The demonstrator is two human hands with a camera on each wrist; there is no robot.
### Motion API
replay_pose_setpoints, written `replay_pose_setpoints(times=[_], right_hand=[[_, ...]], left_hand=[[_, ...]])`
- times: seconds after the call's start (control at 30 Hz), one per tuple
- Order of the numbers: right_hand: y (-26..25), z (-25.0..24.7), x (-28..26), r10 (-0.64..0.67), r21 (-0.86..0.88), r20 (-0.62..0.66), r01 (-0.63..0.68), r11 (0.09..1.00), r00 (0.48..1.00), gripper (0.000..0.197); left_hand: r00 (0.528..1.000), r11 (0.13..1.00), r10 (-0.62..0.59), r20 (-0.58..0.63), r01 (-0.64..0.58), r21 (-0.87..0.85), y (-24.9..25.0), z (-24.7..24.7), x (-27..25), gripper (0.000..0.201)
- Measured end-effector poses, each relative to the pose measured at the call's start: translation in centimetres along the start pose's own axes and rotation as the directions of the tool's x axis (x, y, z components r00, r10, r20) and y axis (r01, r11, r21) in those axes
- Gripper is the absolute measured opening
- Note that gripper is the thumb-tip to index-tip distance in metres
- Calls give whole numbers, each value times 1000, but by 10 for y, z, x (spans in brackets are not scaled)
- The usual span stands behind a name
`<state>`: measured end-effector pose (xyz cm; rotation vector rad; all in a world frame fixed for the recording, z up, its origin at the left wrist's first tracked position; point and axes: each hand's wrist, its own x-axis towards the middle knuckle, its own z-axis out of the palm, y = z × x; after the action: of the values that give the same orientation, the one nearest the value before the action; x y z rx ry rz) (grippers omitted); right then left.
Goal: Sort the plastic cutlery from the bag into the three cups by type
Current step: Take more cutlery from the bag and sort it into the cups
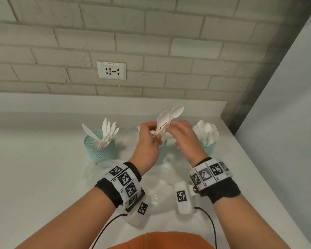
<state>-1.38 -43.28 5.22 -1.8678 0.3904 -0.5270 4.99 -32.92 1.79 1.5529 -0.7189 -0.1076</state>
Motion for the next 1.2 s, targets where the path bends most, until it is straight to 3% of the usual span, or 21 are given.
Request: replay_pose_setpoints(times=[0.13,0.23,0.33,0.4,0.5,0.6,0.77,0.9,1.07,1.13,1.2], right_hand=[[6,-23,0,-31,3,-57,31,1000,998,22],[15,-47,1,4,-18,-95,-6,1000,996,15],[29,-74,6,75,-73,-165,-88,993,983,14],[39,-90,12,120,-75,-255,-143,987,960,17],[47,-106,16,128,-56,-388,-162,985,913,14],[51,-109,17,43,-99,-448,-97,990,893,18],[57,-109,18,-3,-103,-497,-56,993,868,20],[62,-107,24,77,-107,-418,-134,985,905,17],[76,-101,24,116,-510,-239,-226,830,964,19],[75,-101,20,110,-491,-235,-215,844,966,16],[73,-104,17,82,-416,-293,-204,886,953,26]], left_hand=[[989,989,100,109,-110,95,9,37,6,43],[974,989,53,219,-82,126,13,60,10,51],[938,947,-25,346,-89,309,13,78,15,55],[914,865,-90,395,-125,486,9,90,19,55],[879,655,-173,445,-234,718,2,103,22,50],[888,540,-132,440,-308,784,-5,112,24,48],[919,583,-96,382,-259,770,-14,123,33,39],[929,549,-53,366,-279,788,-22,126,39,27],[921,504,-30,389,-322,801,-24,125,40,34],[925,499,-40,377,-309,810,-23,124,39,37],[931,523,-57,361,-280,805,-21,123,40,36]])
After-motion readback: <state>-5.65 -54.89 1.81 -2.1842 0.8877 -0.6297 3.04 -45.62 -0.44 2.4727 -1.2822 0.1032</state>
